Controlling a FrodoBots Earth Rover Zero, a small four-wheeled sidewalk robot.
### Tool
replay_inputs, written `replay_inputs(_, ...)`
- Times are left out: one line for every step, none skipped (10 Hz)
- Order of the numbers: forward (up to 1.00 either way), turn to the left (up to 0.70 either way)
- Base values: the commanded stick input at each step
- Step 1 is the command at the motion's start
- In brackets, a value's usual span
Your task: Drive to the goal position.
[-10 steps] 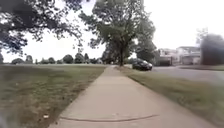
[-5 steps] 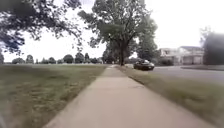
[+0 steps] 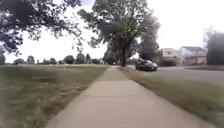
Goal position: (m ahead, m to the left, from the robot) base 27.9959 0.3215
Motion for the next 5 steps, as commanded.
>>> replay_inputs(1.0, 0.0)
replay_inputs(1.0, 0.0)
replay_inputs(1.0, 0.0)
replay_inputs(1.0, 0.0)
replay_inputs(1.0, 0.0)
